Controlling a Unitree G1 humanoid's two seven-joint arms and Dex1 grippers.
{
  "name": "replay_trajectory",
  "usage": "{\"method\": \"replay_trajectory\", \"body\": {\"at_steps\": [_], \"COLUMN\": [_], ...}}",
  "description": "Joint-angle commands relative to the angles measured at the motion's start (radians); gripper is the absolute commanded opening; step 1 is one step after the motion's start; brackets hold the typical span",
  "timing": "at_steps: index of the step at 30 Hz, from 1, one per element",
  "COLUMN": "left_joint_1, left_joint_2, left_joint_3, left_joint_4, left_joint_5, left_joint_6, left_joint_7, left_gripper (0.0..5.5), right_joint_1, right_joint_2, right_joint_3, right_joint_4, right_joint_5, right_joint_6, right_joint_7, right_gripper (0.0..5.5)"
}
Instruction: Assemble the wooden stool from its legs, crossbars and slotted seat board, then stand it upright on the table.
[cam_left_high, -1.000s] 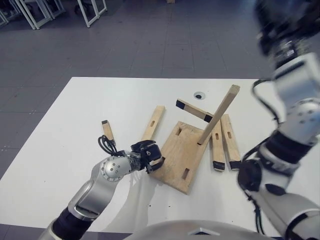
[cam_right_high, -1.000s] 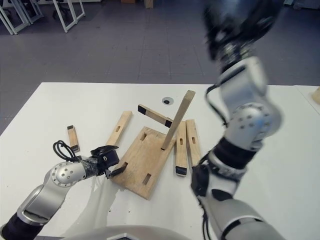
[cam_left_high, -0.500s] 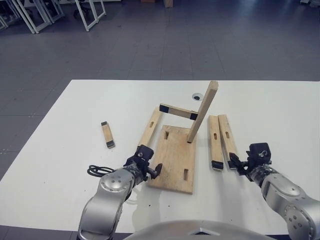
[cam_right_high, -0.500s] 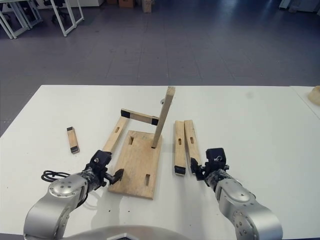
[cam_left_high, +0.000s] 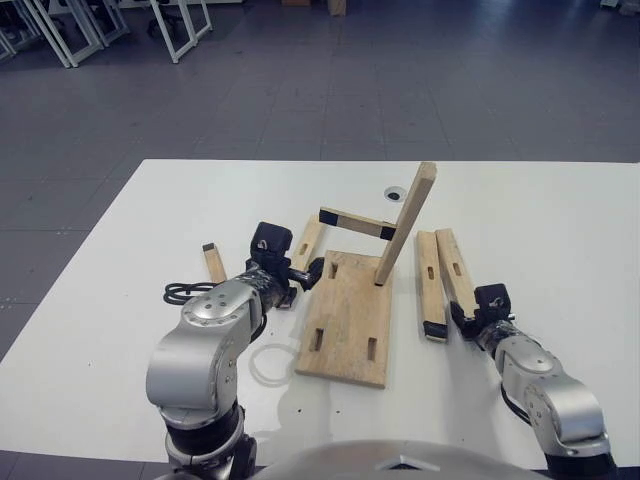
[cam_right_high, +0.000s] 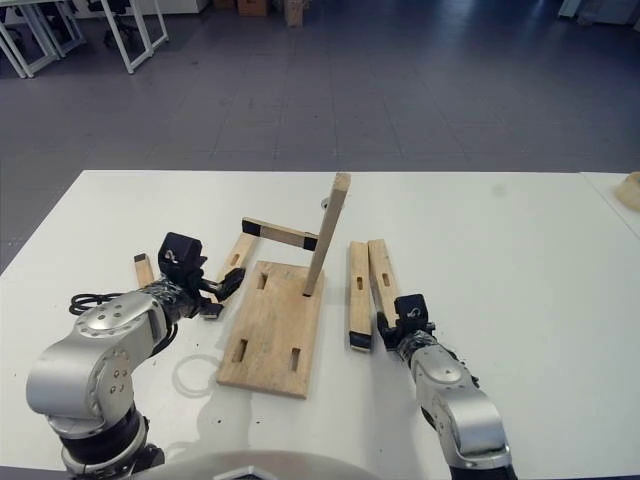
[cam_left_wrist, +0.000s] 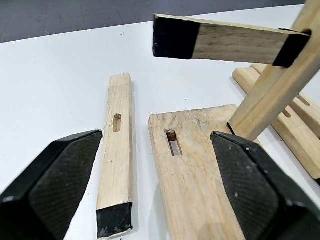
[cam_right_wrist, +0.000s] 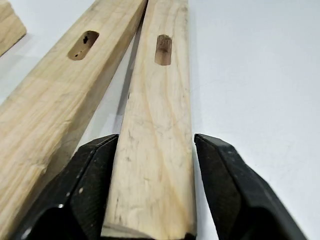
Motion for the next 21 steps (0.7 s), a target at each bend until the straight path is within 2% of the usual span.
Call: {"method": "replay_trajectory", "body": {"at_steps": [1, 5, 7, 9, 11, 13, 14, 16, 18, 21], "left_joint_1": [0.007, 0.01, -0.002, -0.027, -0.068, -0.125, -0.16, -0.215, -0.247, -0.272], "left_joint_2": [-0.016, -0.066, -0.074, -0.068, -0.029, 0.024, 0.038, 0.042, 0.029, 0.0], "left_joint_3": [0.065, 0.15, 0.228, 0.348, 0.469, 0.536, 0.551, 0.566, 0.563, 0.555], "left_joint_4": [0.04, 0.072, 0.099, 0.135, 0.207, 0.312, 0.358, 0.424, 0.463, 0.494], "left_joint_5": [-0.033, -0.093, -0.177, -0.346, -0.564, -0.714, -0.759, -0.812, -0.84, -0.886], "left_joint_6": [-0.054, -0.114, -0.152, -0.131, -0.053, -0.002, 0.011, 0.02, 0.017, 0.03], "left_joint_7": [0.006, -0.004, -0.071, -0.221, -0.408, -0.522, -0.545, -0.546, -0.533, -0.51], "left_gripper": [4.04, 4.04, 4.04, 4.04, 4.04, 4.04, 4.04, 4.04, 4.04, 4.04], "right_joint_1": [0.026, -0.022, -0.139, -0.3, -0.437, -0.519, -0.517, -0.483, -0.456, -0.453], "right_joint_2": [0.0, -0.034, -0.041, -0.032, 0.014, 0.064, 0.055, 0.012, -0.046, -0.129], "right_joint_3": [-0.034, -0.106, -0.226, -0.355, -0.458, -0.538, -0.544, -0.527, -0.497, -0.442], "right_joint_4": [0.05, 0.039, 0.036, 0.025, 0.002, -0.032, -0.051, -0.074, -0.078, -0.071], "right_joint_5": [0.007, 0.002, 0.026, 0.106, 0.275, 0.623, 0.862, 1.189, 1.351, 1.471], "right_joint_6": [0.043, 0.029, -0.013, -0.08, -0.126, -0.075, -0.027, 0.036, 0.088, 0.166], "right_joint_7": [0.038, 0.079, 0.065, 0.065, 0.106, 0.165, 0.217, 0.28, 0.34, 0.427], "right_gripper": [2.11, 2.09, 2.08, 2.08, 2.08, 2.08, 2.08, 2.08, 2.08, 2.08]}}
